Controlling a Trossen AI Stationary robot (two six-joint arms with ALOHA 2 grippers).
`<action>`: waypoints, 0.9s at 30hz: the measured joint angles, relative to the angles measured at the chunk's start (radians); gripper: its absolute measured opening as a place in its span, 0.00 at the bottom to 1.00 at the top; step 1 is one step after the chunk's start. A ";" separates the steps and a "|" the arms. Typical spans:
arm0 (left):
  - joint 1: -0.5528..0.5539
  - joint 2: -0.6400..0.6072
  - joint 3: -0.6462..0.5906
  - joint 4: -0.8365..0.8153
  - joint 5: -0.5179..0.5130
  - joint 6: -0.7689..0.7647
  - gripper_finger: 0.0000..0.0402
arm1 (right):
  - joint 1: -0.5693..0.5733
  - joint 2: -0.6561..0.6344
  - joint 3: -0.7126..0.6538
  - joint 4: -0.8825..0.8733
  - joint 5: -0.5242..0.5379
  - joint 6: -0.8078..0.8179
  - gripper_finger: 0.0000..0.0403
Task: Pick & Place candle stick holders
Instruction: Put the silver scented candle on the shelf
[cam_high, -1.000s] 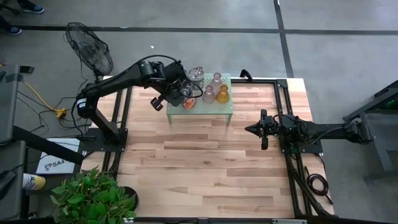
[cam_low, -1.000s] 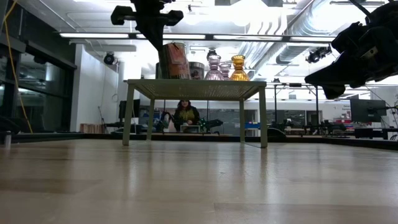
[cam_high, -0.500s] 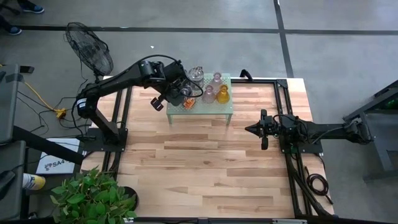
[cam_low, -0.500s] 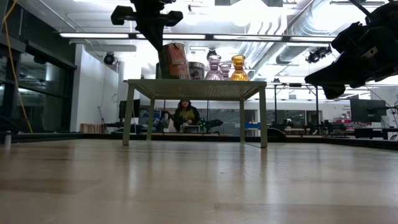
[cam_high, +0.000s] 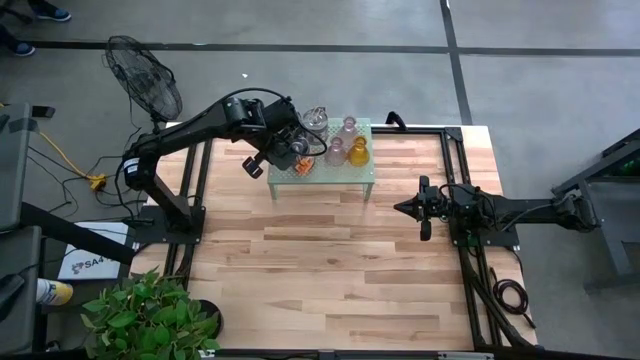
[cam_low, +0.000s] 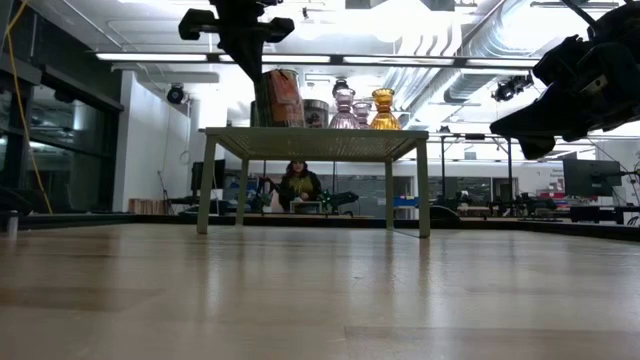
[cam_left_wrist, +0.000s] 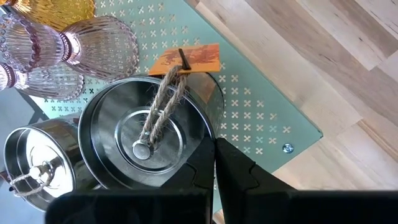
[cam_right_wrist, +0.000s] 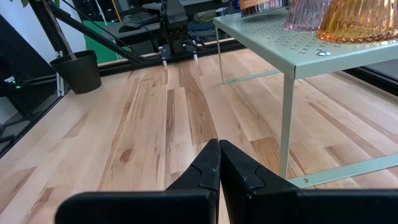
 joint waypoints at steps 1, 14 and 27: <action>0.000 0.000 0.000 0.000 0.000 -0.001 0.00 | 0.000 0.000 0.000 0.000 0.000 0.000 0.00; 0.000 0.000 0.000 0.011 0.000 -0.016 0.00 | 0.000 0.000 0.000 0.000 0.000 0.000 0.00; 0.000 0.000 0.000 0.042 -0.037 -0.049 0.00 | 0.000 0.000 0.000 0.000 0.000 0.000 0.00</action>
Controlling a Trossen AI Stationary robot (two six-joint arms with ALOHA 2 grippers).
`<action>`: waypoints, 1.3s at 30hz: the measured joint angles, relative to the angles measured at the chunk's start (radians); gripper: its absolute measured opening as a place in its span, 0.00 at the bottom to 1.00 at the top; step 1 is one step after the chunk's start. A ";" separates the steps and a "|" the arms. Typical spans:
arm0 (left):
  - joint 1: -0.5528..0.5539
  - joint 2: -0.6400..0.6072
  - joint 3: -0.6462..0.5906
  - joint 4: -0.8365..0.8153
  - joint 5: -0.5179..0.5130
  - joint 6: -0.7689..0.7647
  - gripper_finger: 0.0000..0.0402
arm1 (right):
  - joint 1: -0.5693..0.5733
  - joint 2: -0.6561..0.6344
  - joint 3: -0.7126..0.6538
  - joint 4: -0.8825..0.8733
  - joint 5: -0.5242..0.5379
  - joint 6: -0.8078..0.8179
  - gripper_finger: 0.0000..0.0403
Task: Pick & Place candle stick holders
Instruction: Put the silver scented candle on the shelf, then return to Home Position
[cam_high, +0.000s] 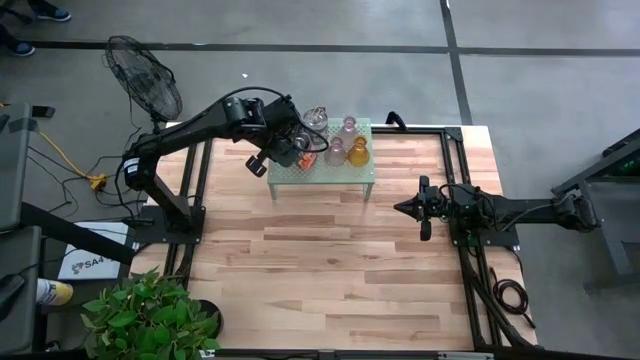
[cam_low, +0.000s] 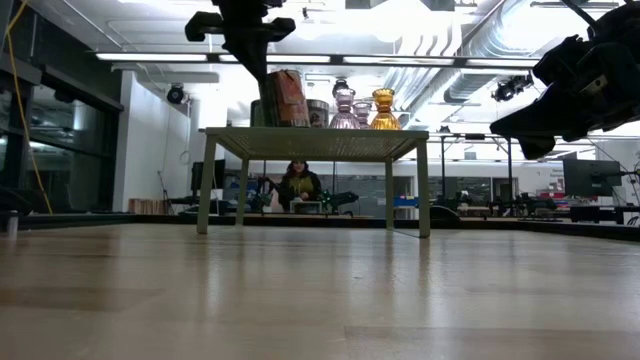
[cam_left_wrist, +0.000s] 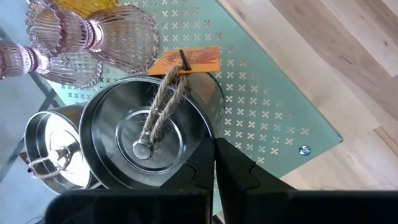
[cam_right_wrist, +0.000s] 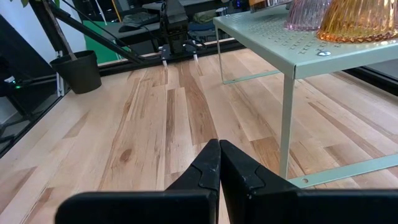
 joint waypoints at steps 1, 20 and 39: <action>0.000 0.000 0.000 0.000 0.000 0.000 0.00 | 0.000 0.000 0.000 0.000 0.000 0.000 0.00; 0.000 0.000 0.002 0.024 0.000 -0.055 0.12 | 0.000 0.000 0.000 0.000 0.000 0.000 0.00; -0.078 0.000 0.002 0.088 -0.162 -0.341 0.12 | 0.000 0.000 0.000 0.000 0.000 0.000 0.00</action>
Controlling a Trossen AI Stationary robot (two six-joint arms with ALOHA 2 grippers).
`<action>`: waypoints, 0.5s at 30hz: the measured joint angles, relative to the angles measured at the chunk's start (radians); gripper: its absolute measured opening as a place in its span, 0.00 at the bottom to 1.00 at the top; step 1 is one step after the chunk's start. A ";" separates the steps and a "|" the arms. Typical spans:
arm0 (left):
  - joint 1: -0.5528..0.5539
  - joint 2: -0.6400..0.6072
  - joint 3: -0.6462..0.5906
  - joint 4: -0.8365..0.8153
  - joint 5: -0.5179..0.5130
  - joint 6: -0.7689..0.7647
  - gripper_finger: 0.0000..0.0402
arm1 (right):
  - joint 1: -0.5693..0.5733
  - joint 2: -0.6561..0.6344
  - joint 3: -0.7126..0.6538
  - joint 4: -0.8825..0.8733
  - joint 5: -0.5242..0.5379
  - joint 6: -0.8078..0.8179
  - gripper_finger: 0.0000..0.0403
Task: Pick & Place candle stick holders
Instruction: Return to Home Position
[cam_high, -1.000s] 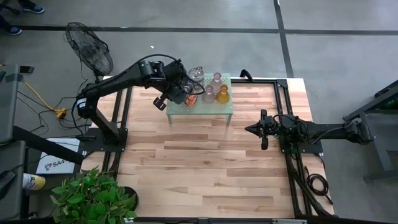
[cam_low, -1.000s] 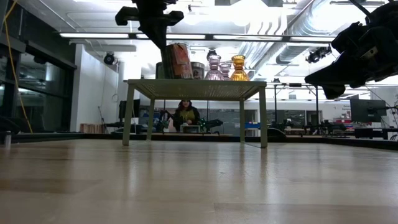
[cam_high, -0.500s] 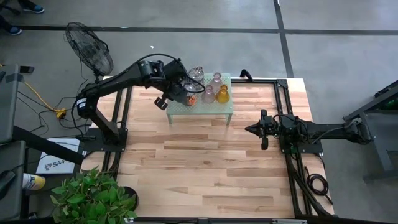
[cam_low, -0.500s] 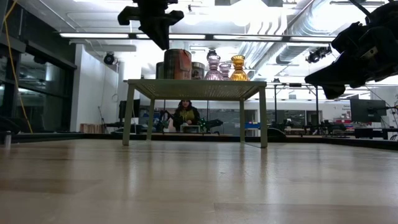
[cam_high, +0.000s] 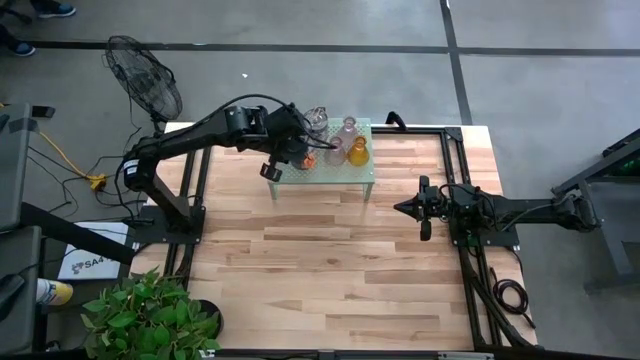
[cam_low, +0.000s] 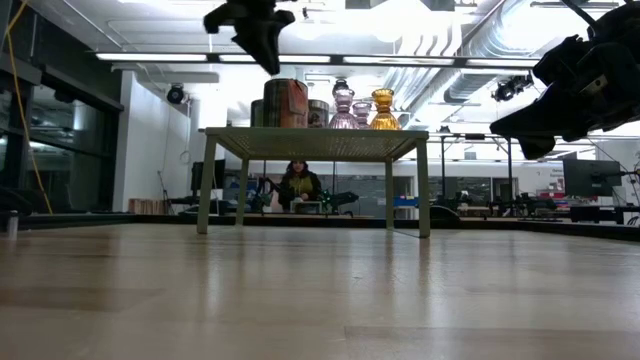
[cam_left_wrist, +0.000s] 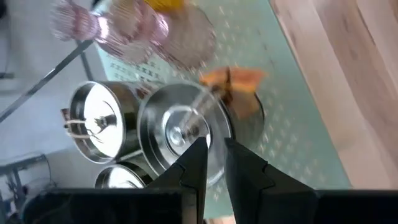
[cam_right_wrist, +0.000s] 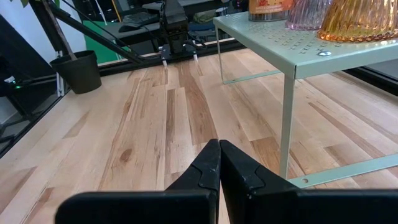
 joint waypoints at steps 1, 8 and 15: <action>-0.008 0.000 0.000 0.014 -0.003 -0.022 0.12 | 0.000 0.000 0.000 0.000 0.000 0.000 0.00; -0.051 0.000 -0.001 0.134 0.029 -0.253 0.12 | 0.000 0.000 0.000 0.000 0.000 0.000 0.00; -0.049 0.020 -0.017 0.161 0.067 -0.472 0.10 | 0.000 0.000 0.000 0.000 0.000 0.000 0.00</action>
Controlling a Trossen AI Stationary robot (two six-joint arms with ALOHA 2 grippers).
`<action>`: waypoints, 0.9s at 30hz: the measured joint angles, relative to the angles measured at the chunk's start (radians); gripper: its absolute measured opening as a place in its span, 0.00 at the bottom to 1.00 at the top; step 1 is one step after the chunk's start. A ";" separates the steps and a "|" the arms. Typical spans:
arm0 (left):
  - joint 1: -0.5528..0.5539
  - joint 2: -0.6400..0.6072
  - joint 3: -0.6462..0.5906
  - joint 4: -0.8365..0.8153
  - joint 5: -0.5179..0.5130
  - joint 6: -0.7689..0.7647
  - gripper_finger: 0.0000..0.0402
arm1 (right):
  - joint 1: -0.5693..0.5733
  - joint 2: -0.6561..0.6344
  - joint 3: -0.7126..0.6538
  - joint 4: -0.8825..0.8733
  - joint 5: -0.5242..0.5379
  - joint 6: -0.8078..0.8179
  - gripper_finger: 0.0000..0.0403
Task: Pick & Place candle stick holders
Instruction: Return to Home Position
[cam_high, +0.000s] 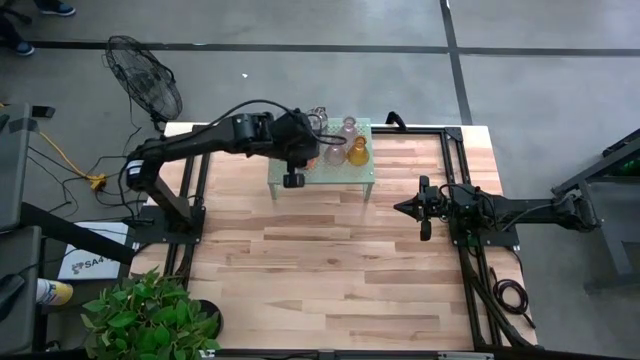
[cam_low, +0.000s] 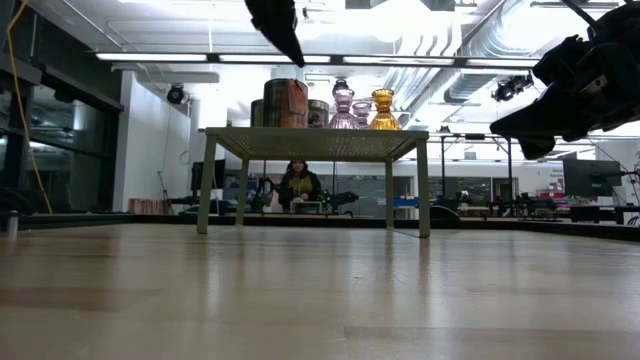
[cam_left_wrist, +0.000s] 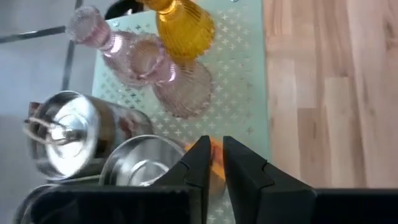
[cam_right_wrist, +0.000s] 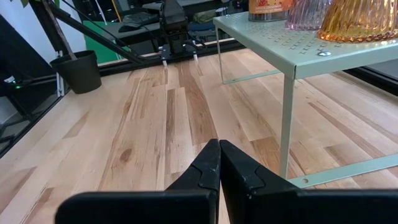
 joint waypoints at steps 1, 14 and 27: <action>-0.004 -0.001 -0.016 0.015 0.002 -0.007 0.09 | 0.000 0.000 0.000 0.000 0.000 0.000 0.00; -0.209 -0.003 -0.121 0.106 -0.292 -0.195 0.00 | 0.000 0.000 0.000 0.000 0.000 0.000 0.00; -0.405 -0.121 -0.375 0.397 -0.317 -0.290 0.00 | 0.000 0.003 0.000 -0.003 0.000 0.000 0.00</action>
